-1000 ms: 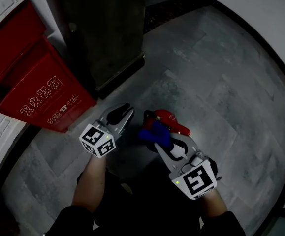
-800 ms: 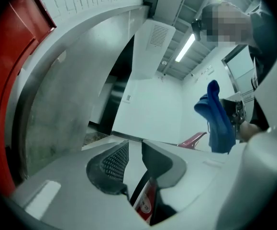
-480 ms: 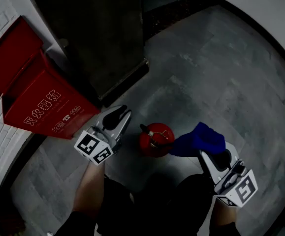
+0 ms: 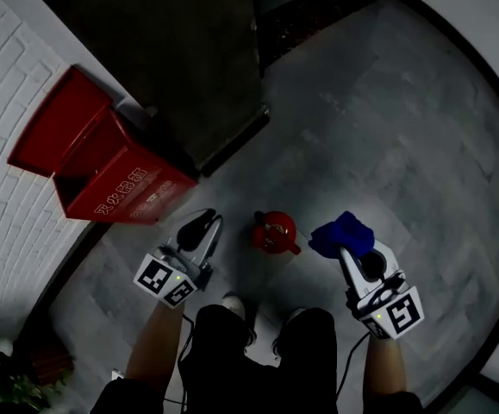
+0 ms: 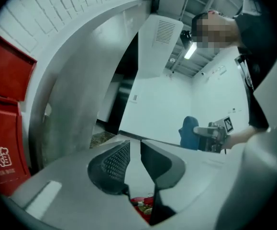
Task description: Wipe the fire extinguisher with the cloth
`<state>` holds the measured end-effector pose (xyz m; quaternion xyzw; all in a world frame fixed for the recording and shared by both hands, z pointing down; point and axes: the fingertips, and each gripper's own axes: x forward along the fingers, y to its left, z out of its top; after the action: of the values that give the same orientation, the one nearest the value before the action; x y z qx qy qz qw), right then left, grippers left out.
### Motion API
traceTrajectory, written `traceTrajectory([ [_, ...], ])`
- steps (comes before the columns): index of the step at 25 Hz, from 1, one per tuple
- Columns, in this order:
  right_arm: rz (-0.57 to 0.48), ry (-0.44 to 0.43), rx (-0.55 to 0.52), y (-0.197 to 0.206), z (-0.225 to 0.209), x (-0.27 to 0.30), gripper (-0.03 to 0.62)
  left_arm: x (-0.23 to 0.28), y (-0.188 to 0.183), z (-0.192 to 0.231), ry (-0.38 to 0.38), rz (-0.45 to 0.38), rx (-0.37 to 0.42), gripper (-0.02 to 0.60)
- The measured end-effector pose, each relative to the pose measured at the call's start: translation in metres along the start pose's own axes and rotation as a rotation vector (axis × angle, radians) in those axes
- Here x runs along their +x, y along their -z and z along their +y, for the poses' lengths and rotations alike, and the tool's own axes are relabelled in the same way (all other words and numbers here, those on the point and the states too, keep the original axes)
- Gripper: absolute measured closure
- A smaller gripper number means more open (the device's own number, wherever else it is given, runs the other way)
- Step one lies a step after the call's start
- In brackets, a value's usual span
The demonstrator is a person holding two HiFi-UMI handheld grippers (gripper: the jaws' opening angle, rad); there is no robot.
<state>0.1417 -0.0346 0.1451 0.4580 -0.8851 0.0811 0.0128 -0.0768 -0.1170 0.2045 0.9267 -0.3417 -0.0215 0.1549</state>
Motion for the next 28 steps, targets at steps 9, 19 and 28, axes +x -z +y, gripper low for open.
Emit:
traceTrajectory([
  [9,-0.007,0.028,0.107,-0.179,0.034,-0.072,0.523,-0.068,-0.161,-0.117,-0.133,-0.006,-0.162,0.580],
  [19,-0.009,0.111,0.026,-0.231,0.109,-0.137,0.525,-0.173,-0.258,-0.160,-0.095,-0.075,0.075,0.581],
  [28,-0.141,0.219,-0.018,-0.284,0.197,-0.154,0.525,-0.229,-0.271,-0.178,0.032,-0.041,0.021,0.581],
])
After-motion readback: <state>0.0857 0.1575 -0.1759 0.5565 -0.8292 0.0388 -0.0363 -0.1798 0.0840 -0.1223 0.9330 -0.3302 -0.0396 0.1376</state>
